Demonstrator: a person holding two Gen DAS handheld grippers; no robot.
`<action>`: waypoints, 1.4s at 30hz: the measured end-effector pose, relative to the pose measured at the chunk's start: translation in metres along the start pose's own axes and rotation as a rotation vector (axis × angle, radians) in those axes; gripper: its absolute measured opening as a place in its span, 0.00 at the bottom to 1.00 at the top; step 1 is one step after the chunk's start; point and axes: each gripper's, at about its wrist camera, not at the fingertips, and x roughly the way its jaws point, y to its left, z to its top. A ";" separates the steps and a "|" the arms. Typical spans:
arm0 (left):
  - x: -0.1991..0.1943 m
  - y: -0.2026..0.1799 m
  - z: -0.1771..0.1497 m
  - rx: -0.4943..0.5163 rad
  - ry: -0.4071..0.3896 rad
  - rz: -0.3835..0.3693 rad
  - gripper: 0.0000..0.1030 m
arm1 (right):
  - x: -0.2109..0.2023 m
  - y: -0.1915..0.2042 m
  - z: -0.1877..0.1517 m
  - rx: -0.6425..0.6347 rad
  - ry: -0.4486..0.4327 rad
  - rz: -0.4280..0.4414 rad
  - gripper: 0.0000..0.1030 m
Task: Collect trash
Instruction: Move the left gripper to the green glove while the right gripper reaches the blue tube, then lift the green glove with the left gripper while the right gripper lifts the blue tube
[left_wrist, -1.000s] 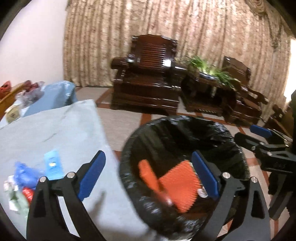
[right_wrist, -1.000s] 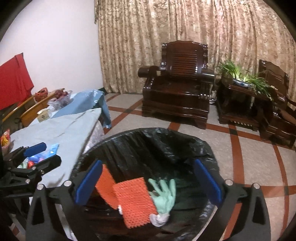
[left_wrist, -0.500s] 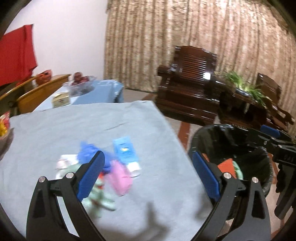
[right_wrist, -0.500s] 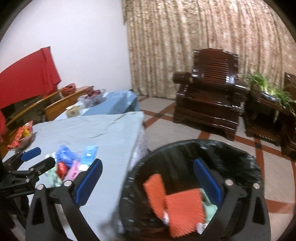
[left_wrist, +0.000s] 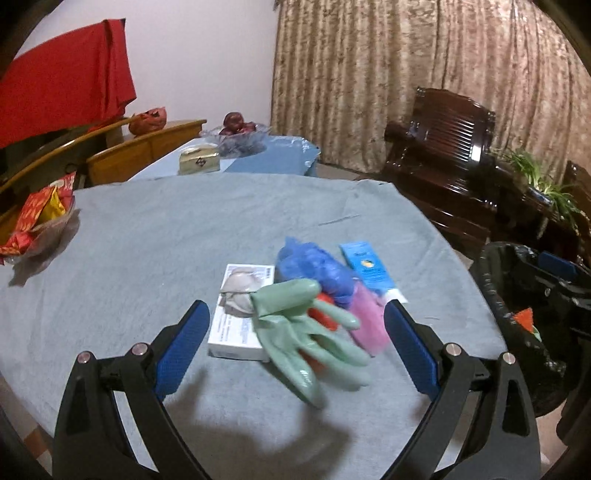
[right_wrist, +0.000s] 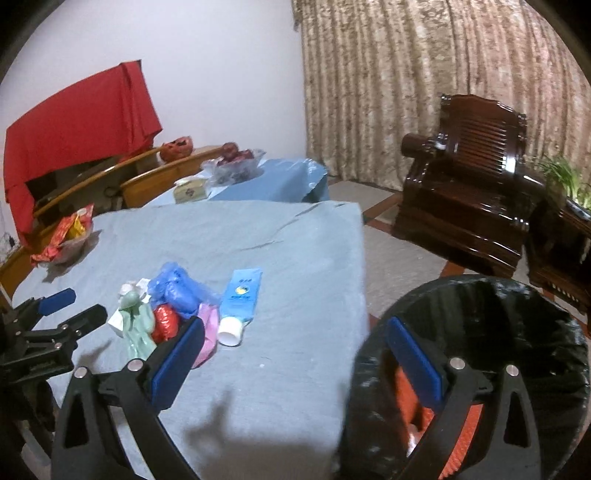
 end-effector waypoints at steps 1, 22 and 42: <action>0.003 0.001 -0.001 -0.001 0.005 0.002 0.86 | 0.004 0.003 0.000 -0.005 0.006 0.005 0.94; 0.073 0.018 -0.007 -0.071 0.122 -0.075 0.46 | 0.070 0.026 0.001 -0.054 0.113 0.043 0.83; 0.075 0.018 -0.009 -0.056 0.100 -0.085 0.31 | 0.140 0.051 -0.018 -0.070 0.273 0.027 0.55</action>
